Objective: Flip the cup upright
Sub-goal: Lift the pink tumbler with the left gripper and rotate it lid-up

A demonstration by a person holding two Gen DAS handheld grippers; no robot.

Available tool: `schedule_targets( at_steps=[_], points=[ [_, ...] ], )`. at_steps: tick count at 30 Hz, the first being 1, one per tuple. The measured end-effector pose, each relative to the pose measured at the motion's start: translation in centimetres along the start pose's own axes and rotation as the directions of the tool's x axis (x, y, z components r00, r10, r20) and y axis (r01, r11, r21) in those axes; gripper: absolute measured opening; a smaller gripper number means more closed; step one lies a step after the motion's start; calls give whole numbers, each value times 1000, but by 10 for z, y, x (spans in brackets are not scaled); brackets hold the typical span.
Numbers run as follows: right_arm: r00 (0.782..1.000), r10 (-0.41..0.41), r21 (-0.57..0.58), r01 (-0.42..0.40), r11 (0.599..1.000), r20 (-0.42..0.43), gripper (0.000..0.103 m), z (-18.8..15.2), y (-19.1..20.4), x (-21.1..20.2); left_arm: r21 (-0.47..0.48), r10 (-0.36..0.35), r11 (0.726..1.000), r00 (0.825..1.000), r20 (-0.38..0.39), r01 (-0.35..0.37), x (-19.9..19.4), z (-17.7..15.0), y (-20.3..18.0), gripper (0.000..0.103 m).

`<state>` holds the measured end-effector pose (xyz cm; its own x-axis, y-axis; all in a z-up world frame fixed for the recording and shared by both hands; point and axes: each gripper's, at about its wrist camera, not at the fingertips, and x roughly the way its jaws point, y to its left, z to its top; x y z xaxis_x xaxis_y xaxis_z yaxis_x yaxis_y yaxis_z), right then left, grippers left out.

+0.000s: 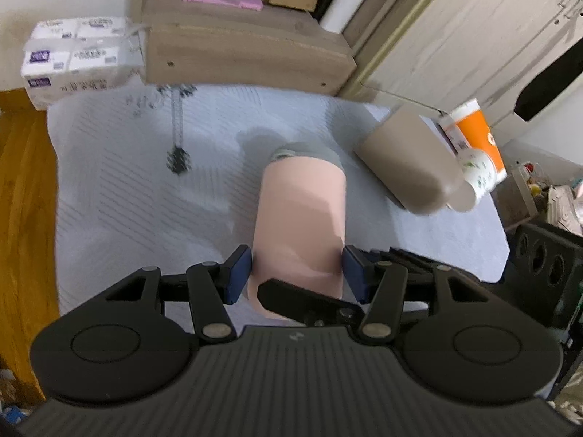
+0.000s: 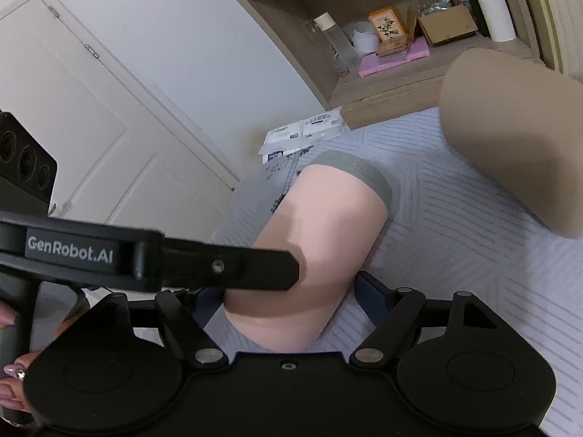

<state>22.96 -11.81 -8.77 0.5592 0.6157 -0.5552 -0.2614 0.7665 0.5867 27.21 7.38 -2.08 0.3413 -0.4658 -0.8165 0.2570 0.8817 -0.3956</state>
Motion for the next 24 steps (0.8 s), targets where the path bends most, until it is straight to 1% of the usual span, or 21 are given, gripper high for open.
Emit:
schedule_targets(
  at_steps=[12,16,24],
  points=[
    [997,-14,-83,7,997,-74,81,-20,-6,-47,-18,-78,997,995,-69,77,1,-37,-37,53],
    [994,0,-79,-8,997,-105,81,-24,-14,-64,-32,-110,994,989,-96,108,3,-47,-52,53],
    [992,-38,-105,26,994,-117,81,-29,-28,-93,9,-127,992,983,-134,130,17,-55,-88,53]
  ],
)
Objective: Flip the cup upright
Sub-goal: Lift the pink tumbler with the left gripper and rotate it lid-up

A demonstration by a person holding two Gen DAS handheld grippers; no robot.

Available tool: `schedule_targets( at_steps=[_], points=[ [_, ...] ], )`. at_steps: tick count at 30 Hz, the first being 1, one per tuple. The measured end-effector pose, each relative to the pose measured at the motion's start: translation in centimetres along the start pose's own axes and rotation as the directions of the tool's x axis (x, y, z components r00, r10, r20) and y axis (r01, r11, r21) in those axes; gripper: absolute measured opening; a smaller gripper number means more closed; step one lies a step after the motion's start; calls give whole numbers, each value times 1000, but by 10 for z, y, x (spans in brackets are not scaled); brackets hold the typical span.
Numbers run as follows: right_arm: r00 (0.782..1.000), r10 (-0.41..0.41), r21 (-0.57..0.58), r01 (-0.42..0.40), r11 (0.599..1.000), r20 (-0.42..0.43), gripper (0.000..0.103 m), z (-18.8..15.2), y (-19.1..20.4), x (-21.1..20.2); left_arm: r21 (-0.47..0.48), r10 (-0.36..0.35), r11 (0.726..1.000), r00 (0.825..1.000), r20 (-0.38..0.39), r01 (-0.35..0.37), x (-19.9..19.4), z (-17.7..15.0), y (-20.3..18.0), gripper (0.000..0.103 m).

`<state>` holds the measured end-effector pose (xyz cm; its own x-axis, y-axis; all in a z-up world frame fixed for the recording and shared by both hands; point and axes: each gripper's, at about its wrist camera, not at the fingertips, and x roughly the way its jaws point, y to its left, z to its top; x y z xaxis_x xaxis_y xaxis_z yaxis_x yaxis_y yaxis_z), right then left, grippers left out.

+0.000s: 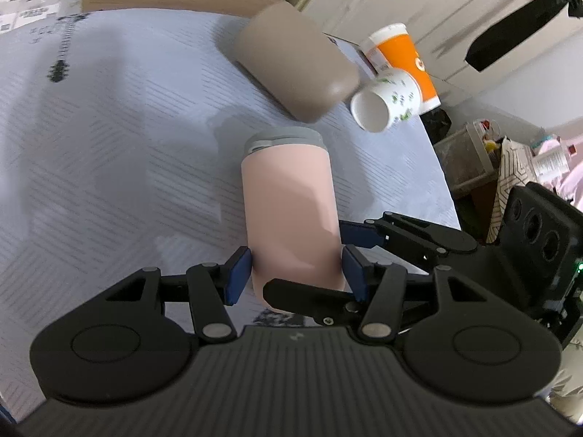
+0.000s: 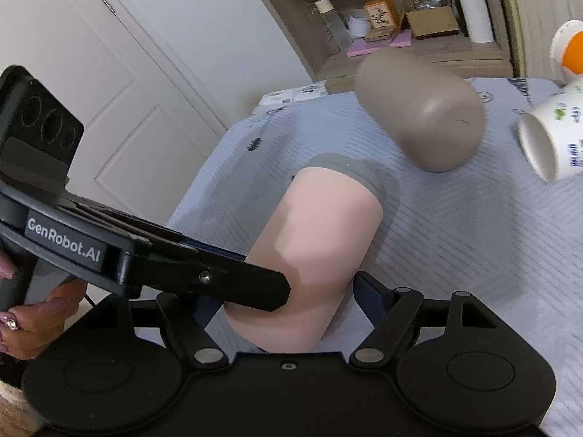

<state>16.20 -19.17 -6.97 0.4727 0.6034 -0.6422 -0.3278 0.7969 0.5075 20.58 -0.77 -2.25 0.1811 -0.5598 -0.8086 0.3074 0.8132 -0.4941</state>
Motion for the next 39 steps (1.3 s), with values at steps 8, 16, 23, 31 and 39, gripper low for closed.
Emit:
schedule_targets(
  at_steps=[8,16,23,31,39],
  points=[
    [999,-22,10,22,1000,-28,81,1,-19,-9,-5,-12,1000,999,-37,12,22,8,-15,53],
    [998,-11,-29,9,1000,-61,83,7,-21,-10,34,-33,999,999,-11,33,15,12,-18,64],
    [998,12,5,-11,1000,-55,88,12,-32,-10,79,-37,996,999,30,35,17,21,-17,75],
    [998,27,61,-24,998,-49,88,17,-42,-8,64,-70,996,997,20,69,31,28,-9,74],
    [997,57,105,-51,993,-54,79,19,-46,-9,33,-89,996,996,13,88,43,27,-3,73]
  ],
)
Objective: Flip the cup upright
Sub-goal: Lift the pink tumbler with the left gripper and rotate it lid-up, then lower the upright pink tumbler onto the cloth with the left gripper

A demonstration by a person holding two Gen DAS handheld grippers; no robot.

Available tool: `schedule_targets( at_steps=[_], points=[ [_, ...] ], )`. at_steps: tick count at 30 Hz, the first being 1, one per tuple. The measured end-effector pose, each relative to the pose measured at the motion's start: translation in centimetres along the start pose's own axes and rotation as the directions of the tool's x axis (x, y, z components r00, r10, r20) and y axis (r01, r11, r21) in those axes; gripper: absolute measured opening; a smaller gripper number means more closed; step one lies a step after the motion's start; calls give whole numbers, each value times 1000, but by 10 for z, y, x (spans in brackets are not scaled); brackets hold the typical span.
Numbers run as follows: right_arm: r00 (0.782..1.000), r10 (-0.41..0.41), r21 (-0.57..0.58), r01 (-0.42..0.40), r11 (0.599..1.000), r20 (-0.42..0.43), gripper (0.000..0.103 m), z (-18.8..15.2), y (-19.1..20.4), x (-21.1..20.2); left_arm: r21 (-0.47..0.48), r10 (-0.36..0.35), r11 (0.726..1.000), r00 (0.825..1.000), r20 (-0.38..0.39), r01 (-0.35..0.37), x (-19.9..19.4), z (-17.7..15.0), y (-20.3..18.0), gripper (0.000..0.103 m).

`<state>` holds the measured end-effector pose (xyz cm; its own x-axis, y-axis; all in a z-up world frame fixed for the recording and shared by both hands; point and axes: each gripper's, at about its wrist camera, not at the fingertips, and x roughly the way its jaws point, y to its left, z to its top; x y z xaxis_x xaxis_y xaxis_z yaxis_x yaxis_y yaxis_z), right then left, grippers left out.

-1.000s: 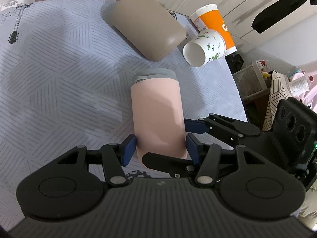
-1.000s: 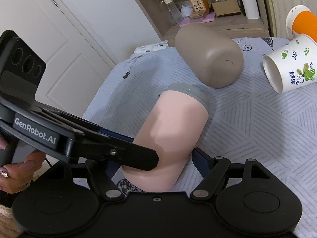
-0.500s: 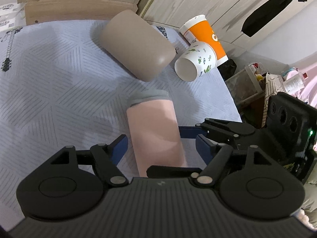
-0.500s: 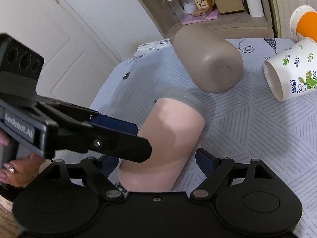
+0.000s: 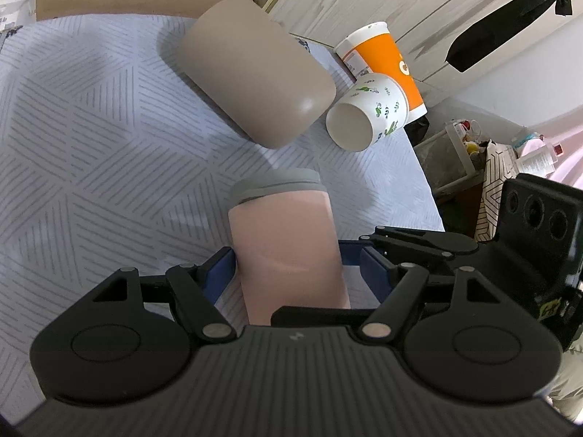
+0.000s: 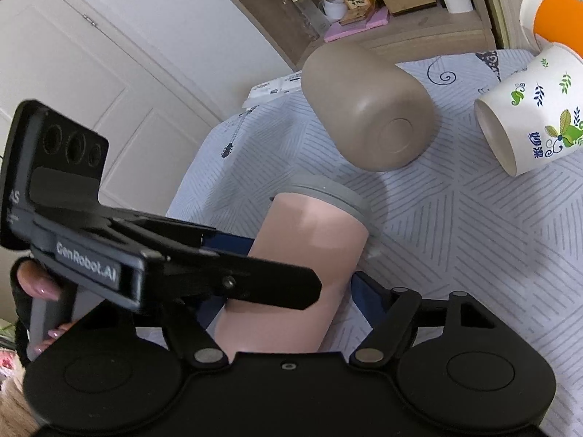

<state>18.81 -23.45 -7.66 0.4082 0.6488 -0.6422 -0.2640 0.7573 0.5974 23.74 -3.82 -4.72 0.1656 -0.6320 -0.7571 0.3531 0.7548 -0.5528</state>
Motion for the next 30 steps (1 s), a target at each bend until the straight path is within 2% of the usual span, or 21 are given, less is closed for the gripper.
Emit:
schedule_targets(
  at_steps=[4,7,11,16,20,23,25,30],
  points=[
    [1000,2,-9,-2,1000,10,78,-5,1,-3,26,22,999,1000,21,-23,-2,-6,-1,64],
    [999,-3,-58,5,998,32,78,-9,7,-6,68,24,997,999,33,-26,-9,-10,-6,64],
    [997,-25,-164,37,986,72,78,-21,22,-11,140,57,988,995,86,-69,-17,-22,-19,63],
    [989,-58,-313,99,945,137,78,-37,42,-20,226,73,968,983,166,-110,-30,-44,-33,63],
    [979,-72,-425,148,893,189,78,-55,55,-31,302,48,947,976,212,-112,-42,-64,-38,63],
    [972,-58,-477,164,863,230,78,-66,61,-38,326,36,938,968,248,-118,-50,-74,-41,62],
    [961,-17,-519,163,839,275,78,-74,62,-42,356,41,924,961,273,-141,-57,-80,-45,62],
    [958,10,-535,152,831,287,74,-75,59,-47,390,51,904,949,311,-176,-61,-88,-50,61]
  ],
)
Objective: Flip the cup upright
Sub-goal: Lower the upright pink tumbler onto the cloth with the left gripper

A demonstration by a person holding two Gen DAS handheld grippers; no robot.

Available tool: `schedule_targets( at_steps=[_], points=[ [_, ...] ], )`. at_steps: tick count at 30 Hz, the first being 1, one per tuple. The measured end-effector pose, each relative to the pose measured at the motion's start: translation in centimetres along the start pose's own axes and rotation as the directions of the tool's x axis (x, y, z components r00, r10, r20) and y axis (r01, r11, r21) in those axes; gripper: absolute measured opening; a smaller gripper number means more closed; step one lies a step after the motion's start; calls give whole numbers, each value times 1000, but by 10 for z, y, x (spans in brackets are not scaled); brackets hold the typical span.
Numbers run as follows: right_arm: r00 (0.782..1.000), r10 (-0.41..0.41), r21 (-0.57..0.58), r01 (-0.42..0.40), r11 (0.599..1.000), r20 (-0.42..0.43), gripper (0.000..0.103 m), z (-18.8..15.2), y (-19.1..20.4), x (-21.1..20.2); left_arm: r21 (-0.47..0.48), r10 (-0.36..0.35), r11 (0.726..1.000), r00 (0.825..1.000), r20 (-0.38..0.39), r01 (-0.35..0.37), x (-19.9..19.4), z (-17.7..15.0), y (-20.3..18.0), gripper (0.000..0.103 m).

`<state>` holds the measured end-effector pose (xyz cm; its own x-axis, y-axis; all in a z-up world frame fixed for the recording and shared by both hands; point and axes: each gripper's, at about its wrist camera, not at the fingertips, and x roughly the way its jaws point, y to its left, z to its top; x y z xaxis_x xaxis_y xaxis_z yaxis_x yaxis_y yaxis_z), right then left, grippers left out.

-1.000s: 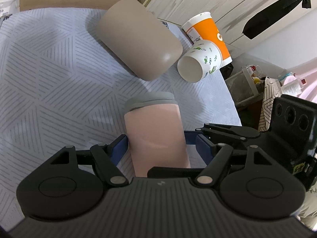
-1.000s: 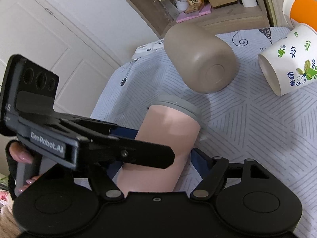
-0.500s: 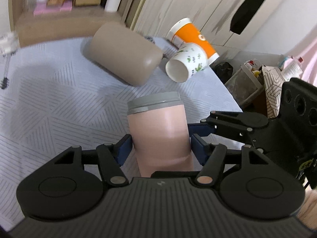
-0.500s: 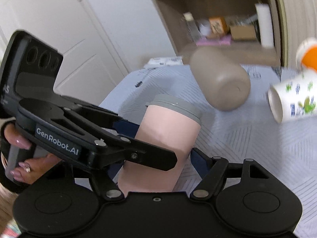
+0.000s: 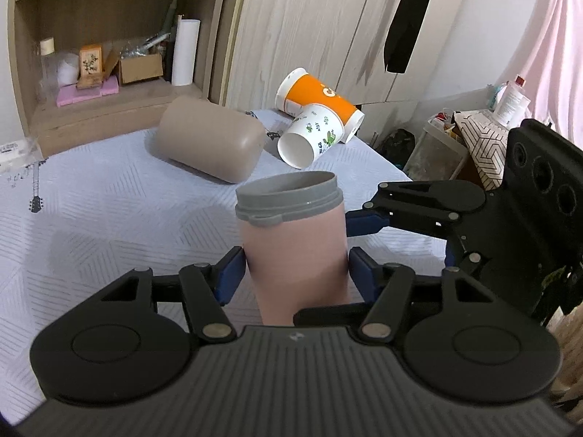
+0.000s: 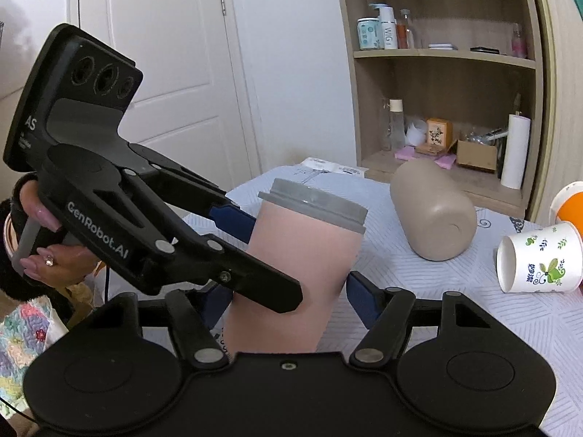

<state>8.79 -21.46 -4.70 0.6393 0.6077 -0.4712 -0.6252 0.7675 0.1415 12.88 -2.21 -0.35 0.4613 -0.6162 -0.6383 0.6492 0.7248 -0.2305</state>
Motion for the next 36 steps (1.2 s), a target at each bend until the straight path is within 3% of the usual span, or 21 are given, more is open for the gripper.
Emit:
schedule_targets(
  at_steps=[14,20,24,36],
  points=[
    [981,-164,-223,184,957,107,73,-2,21,11,119,90,987,987,131,-106,-3,1,-13,60],
    [956,-228,-312,277,909,184,72,-2,21,24,96,112,987,981,160,-128,6,5,-5,60],
    [960,-204,-268,250,930,190,69,5,5,27,34,52,998,985,163,-58,12,6,8,60],
    [966,-192,-159,220,963,171,70,10,-18,38,58,81,994,984,161,-91,25,13,11,60]
  ],
)
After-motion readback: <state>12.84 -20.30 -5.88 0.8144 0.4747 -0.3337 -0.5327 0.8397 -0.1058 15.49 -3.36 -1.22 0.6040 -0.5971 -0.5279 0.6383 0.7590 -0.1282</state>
